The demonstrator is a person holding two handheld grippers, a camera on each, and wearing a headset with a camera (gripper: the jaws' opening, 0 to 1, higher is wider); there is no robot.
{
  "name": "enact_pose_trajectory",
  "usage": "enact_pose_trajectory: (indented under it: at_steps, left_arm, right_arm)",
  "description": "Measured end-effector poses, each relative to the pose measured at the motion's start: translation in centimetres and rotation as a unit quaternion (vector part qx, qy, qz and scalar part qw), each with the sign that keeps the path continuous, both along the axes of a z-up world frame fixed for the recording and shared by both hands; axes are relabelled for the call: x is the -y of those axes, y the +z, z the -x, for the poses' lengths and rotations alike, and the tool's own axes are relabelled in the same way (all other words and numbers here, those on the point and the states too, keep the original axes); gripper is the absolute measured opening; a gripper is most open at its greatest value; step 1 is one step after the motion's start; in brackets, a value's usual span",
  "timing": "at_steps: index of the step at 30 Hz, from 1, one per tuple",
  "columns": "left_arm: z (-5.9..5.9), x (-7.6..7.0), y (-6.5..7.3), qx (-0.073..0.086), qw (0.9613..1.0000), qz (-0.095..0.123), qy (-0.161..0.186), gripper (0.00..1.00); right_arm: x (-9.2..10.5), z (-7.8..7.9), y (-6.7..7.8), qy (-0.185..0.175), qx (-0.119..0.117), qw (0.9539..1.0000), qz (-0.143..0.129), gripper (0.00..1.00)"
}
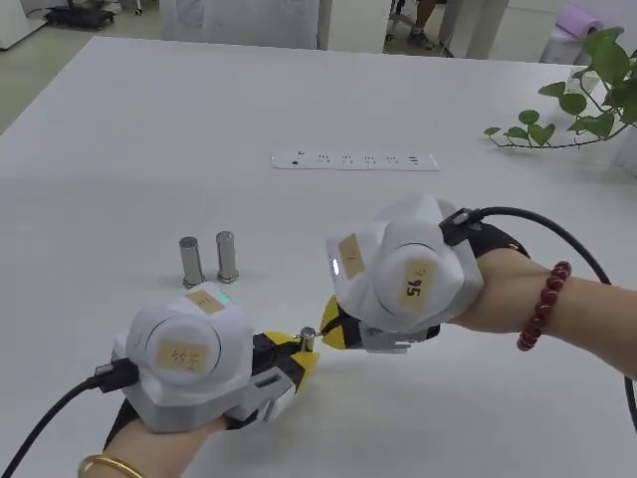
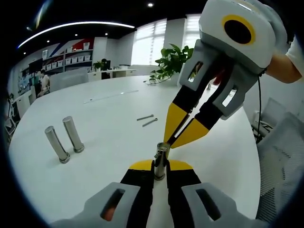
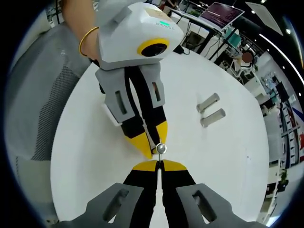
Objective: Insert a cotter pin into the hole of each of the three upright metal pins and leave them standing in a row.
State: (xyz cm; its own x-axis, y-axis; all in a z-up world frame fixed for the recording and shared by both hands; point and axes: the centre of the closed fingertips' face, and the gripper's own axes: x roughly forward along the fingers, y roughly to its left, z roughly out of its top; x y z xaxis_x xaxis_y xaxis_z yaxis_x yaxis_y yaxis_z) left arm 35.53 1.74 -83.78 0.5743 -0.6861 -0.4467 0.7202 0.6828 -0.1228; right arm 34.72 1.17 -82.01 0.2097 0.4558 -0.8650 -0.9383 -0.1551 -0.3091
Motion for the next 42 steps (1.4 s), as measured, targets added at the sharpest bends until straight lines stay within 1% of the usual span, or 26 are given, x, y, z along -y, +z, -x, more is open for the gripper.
enact_pose_trajectory:
  at_steps: [9, 24, 27, 35, 42]
  left_arm:
    - [0.01, -0.02, -0.03, -0.001, 1.0, 0.001, -0.001, 0.08]
    - [0.07, -0.12, -0.06, -0.006, 1.0, 0.006, 0.003, 0.08]
    - [0.08, -0.1, -0.07, -0.007, 0.9999, 0.007, 0.003, 0.08]
    - [0.1, -0.1, -0.09, -0.007, 0.9999, 0.007, 0.004, 0.08]
    - [0.11, -0.11, -0.1, -0.008, 0.9999, 0.007, 0.004, 0.08]
  right_arm:
    - [-0.34, 0.04, -0.04, -0.018, -0.019, 0.9995, -0.016, 0.03]
    - [-0.87, 0.14, 0.04, -0.031, -0.036, 0.998, -0.043, 0.04]
    - [-0.82, 0.35, 0.22, -0.038, -0.05, 0.9967, -0.052, 0.08]
    - [-0.14, 0.18, 0.5, -0.049, -0.049, 0.9963, -0.051, 0.08]
    - [0.07, 0.11, 0.41, -0.048, -0.047, 0.9966, -0.048, 0.05]
